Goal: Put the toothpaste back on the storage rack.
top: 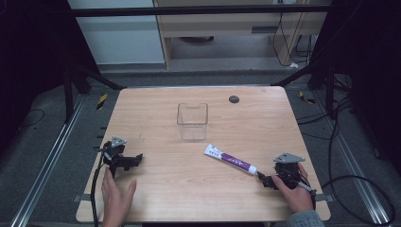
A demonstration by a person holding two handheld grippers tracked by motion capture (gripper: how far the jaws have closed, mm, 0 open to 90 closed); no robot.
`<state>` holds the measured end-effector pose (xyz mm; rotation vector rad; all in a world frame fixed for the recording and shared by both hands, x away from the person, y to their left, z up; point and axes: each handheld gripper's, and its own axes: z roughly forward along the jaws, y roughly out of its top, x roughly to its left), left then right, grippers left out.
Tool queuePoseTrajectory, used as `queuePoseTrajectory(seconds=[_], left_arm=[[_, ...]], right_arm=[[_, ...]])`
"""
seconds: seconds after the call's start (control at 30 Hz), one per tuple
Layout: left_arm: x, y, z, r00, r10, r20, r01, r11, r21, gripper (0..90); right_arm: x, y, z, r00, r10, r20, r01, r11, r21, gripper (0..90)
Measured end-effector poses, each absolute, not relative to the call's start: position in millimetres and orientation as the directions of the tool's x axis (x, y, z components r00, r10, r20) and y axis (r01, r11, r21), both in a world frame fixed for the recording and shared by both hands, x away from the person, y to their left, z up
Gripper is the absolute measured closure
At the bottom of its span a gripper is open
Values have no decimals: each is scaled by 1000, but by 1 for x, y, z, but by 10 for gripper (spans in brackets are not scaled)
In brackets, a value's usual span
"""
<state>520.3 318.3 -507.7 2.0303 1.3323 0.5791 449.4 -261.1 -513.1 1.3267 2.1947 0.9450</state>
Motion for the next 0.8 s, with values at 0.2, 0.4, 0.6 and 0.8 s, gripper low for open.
queuePoseTrajectory(seconds=[0.2,0.4,0.6,0.8], left_arm=[[520,318,-508,389,921,18,642,-285,712,0],[520,319,-507,356,934,19,653,-264,710,0],[519,316,-507,313,949,20,664,-234,710,0],[519,315,-507,305,952,19,666,-227,710,0]], right_arm=[[450,-261,-513,-469,883,-1,607,323,726,22],[452,-262,-511,-478,879,1,604,328,726,73],[436,-267,-487,-501,861,-88,529,385,756,107],[425,-268,-463,-561,816,-142,473,456,754,106]])
